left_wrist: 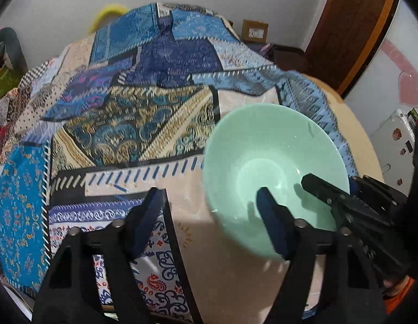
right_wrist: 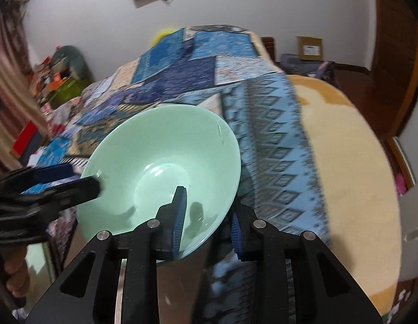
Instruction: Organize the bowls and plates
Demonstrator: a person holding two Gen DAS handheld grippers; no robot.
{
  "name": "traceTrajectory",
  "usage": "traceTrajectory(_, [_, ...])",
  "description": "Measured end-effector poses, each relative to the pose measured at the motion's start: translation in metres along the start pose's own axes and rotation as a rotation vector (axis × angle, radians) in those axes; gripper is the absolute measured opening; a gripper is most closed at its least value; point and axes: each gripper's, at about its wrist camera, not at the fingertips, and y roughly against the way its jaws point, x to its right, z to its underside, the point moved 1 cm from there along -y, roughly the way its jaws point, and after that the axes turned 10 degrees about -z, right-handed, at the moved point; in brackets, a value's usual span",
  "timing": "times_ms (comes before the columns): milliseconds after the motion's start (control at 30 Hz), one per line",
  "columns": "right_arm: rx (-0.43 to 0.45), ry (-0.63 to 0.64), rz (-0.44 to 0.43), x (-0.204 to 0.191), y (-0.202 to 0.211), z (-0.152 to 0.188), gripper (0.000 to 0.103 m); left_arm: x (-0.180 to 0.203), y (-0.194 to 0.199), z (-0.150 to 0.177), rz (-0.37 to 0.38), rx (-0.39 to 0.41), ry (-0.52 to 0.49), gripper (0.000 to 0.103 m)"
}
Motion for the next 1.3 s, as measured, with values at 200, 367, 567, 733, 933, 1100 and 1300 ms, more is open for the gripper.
traceTrajectory(200, [-0.015, -0.007, -0.039, -0.008, -0.005, 0.003, 0.027, -0.003, -0.014, 0.008, 0.036, -0.080, 0.021, 0.031])
traceTrajectory(367, [-0.002, -0.036, -0.038, -0.010, -0.007, 0.002, 0.026, -0.002, -0.019, 0.013, 0.062, -0.108, 0.031, 0.018])
traceTrajectory(567, [0.002, -0.048, -0.031, -0.020, 0.002, 0.006, 0.026, -0.001, -0.004, 0.022, 0.056, -0.098, 0.018, 0.018])
traceTrajectory(733, [0.028, -0.050, -0.031, -0.033, 0.021, 0.010, 0.026, -0.002, 0.022, 0.030, 0.059, -0.062, 0.005, 0.018])
traceTrajectory(933, [0.074, -0.033, -0.026, -0.056, 0.047, 0.011, 0.026, -0.005, 0.064, 0.041, 0.054, 0.001, -0.009, 0.018])
traceTrajectory(1100, [0.108, -0.014, -0.028, -0.077, 0.064, 0.012, 0.026, -0.014, 0.099, 0.050, 0.058, 0.048, -0.003, 0.018])
traceTrajectory(1300, [0.139, 0.009, -0.037, -0.104, 0.078, 0.016, 0.026, -0.033, 0.137, 0.065, 0.059, 0.095, 0.014, 0.018])
